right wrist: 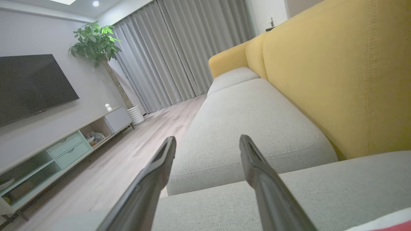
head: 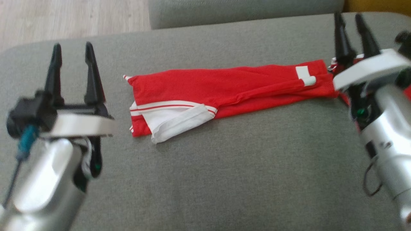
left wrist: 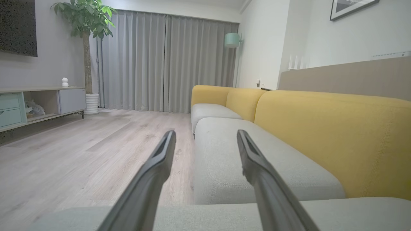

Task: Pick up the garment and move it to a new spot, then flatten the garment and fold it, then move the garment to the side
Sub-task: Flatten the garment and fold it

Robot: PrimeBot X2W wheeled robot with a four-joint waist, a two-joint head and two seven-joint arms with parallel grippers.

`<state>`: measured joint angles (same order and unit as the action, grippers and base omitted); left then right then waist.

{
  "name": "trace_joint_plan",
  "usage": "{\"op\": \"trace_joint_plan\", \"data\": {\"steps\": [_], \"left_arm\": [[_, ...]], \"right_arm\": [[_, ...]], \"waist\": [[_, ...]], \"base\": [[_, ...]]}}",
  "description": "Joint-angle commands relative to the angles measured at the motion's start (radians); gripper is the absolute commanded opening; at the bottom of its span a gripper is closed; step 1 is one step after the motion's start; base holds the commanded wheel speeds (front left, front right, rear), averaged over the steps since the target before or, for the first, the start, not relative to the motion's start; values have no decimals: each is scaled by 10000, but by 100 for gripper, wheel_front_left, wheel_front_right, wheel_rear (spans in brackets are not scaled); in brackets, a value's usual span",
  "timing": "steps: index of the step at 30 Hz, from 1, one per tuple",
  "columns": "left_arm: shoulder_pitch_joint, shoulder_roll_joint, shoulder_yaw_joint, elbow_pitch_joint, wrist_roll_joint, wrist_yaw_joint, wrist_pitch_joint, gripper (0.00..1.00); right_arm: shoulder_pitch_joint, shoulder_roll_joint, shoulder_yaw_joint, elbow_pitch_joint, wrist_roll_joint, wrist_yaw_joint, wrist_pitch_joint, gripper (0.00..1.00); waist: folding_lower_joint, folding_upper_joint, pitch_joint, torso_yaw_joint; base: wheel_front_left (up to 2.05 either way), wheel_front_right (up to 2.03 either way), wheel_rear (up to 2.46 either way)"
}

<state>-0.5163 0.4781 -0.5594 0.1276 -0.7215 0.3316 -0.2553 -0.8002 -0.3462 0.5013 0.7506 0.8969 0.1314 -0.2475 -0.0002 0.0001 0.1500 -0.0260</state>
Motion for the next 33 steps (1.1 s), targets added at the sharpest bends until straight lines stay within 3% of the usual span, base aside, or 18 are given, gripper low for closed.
{"op": "trace_joint_plan", "data": {"steps": [1, 6, 8, 12, 19, 27, 33], "left_arm": [[263, -83, 940, -538, 453, 92, -60, 100], [2073, -1084, 2384, -778, 1510, 32, -62, 100], [2725, -1524, 2892, -838, 1912, -191, -62, 100], [3766, -2469, 3689, -671, 2493, -857, -63, 100], [4256, -3606, 4578, -349, 3394, -1964, -64, 100], [3798, -3953, 4954, -40, 4108, -2776, -64, 100], [3292, -4122, 4984, 152, 4450, -3225, -64, 100]], "right_arm": [[367, 337, -458, -306, -449, -7, -127, 100], [1978, 1642, -2448, -1354, -2487, -7, -139, 100], [2752, 2226, -2996, -1726, -3224, -7, -140, 100], [4058, 2758, -3557, -2348, -4476, -7, -141, 100], [5232, 2952, -3738, -3107, -4865, -7, -142, 100], [4728, 2957, -3954, -3162, -5170, -7, -142, 100], [3412, 2958, -5282, -2253, -5802, -7, 162, 100]], "waist": [[2, -1, -229, -87], [2, -1, -498, -261], [2, -1, -544, -316], [2, -1, -596, -322], [2, -1, -481, -151], [2, -1, 96, 32], [2, -1, 794, 294]], "base": [[0, 0, 0], [0, 0, 0], [0, 0, 0], [0, 0, 0], [0, 0, 0], [0, 0, 0], [0, 0, 0]]}}
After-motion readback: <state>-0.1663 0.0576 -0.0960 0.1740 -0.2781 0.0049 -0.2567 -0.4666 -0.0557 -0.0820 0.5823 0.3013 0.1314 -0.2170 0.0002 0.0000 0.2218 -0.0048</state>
